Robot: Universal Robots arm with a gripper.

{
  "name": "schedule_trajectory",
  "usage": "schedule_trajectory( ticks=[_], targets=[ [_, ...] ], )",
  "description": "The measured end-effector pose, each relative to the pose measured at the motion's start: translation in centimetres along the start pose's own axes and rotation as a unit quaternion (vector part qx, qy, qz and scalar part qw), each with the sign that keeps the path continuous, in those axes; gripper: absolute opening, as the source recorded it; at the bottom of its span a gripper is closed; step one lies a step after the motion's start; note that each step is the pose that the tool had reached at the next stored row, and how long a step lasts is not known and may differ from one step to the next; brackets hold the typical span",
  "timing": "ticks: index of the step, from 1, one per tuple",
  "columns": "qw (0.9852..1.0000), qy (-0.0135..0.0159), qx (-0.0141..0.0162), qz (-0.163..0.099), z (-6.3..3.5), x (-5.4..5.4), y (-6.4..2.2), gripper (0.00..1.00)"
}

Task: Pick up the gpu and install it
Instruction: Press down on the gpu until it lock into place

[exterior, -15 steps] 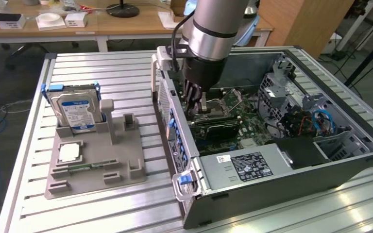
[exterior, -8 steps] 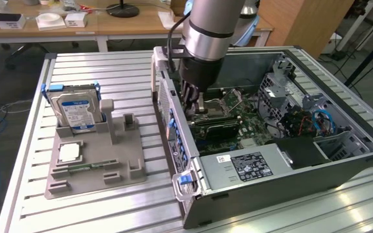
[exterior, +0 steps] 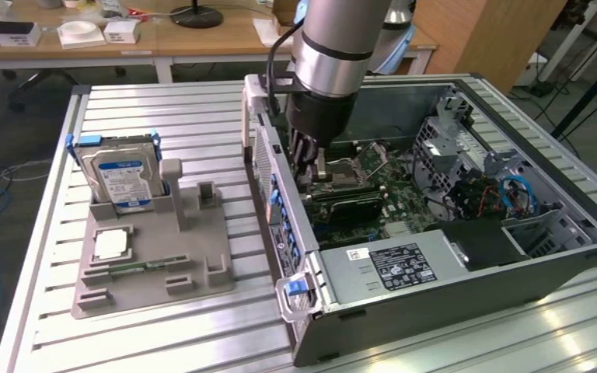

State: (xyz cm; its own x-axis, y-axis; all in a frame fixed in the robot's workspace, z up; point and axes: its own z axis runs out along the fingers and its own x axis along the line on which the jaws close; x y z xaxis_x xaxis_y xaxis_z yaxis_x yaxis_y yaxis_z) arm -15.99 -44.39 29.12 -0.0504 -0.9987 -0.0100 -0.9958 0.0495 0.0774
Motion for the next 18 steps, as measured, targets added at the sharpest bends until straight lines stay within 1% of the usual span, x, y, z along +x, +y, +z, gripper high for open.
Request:
schedule_trajectory(
  ticks=[9, 10, 14, 18],
  targets=[
    [1.0, 0.0005, -0.0006, 0.0, -0.87, 0.0, 0.09, 0.11],
    [1.0, 0.0003, -0.0002, 0.0, -0.95, -0.01, 0.09, 0.11],
    [1.0, 0.0002, 0.0, 0.0, -0.99, -0.01, 0.08, 0.11],
    [1.0, 0.0001, 0.0014, 0.0, -0.87, 0.0, 0.14, 0.11]
  ],
)
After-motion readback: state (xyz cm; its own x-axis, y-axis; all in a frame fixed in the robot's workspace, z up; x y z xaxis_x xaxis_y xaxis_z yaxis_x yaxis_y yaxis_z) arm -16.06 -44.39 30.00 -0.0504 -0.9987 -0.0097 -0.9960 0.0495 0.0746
